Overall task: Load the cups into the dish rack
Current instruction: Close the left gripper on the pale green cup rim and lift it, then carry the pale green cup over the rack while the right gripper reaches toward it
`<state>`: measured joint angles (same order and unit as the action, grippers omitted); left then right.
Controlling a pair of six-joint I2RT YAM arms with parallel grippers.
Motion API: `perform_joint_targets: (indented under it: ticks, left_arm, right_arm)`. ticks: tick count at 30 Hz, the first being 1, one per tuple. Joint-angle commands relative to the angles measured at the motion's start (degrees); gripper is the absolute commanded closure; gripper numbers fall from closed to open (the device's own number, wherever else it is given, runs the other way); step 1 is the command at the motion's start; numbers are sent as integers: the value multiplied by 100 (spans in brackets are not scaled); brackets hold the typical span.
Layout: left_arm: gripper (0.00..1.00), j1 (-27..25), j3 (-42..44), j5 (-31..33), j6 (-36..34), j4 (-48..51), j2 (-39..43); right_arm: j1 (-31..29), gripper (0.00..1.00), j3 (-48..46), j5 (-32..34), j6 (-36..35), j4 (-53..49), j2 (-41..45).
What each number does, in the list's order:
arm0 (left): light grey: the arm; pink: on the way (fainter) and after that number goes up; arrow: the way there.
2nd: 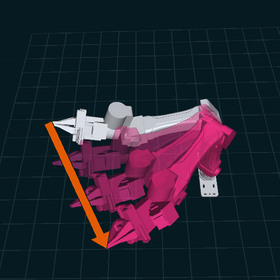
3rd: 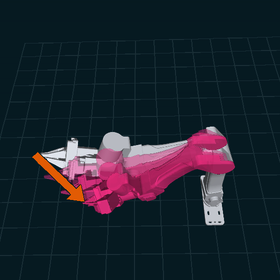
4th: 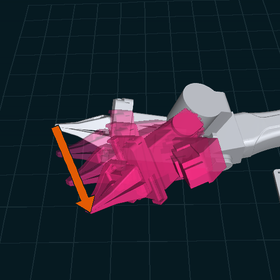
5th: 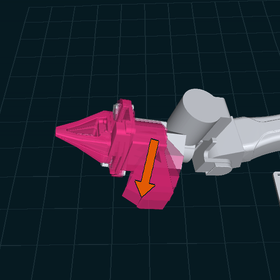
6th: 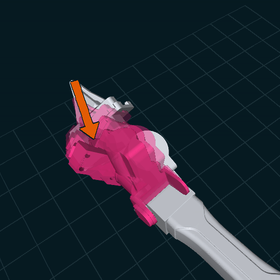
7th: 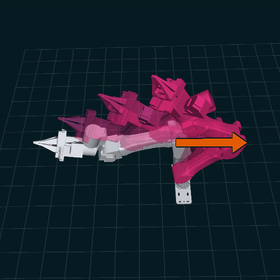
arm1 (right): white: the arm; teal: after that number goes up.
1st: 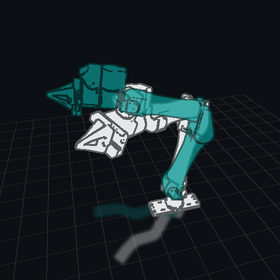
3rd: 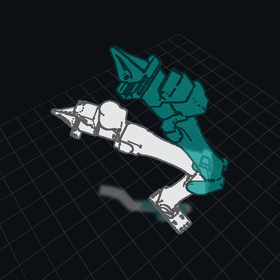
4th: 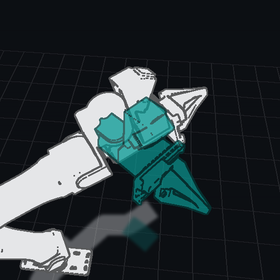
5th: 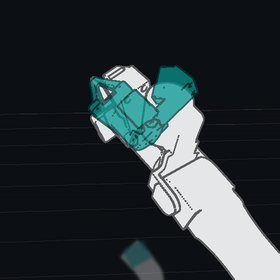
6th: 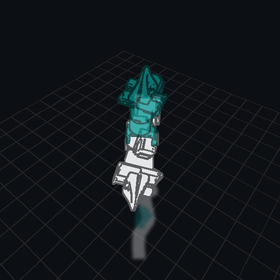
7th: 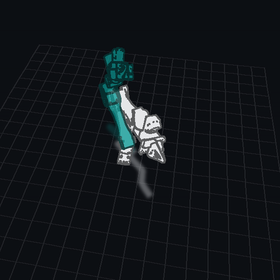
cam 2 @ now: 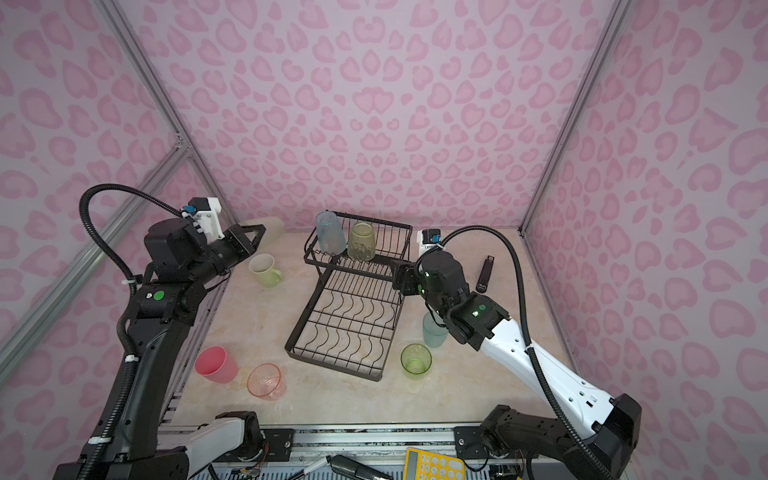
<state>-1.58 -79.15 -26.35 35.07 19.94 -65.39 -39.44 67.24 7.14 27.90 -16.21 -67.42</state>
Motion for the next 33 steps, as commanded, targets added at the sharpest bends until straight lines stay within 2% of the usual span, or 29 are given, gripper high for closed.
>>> perform_joint_targets:
  ticks: [1, 3, 12, 26, 33]
  left_arm:
    - [97, -198, -84, -822, 163, -957, -60]
    - [97, -355, 23, -1091, 334, -1420, -112]
    - [97, -1313, 391, -1438, 628, -2901, -438]
    - [97, -2458, 796, -1730, 659, -4684, -1258]
    - [97, -2824, 720, -1610, 466, -4818, -1515]
  right_arm:
    - [118, 19, 82, -245, 504, 51, -2]
    - [243, 19, 118, -358, 797, 184, -13]
    - [879, 20, 351, -1412, 2565, 1051, -332]
    - [1027, 19, 340, -1522, 4104, 1881, -215]
    - [1052, 19, 335, -1755, 4870, 2166, -431]
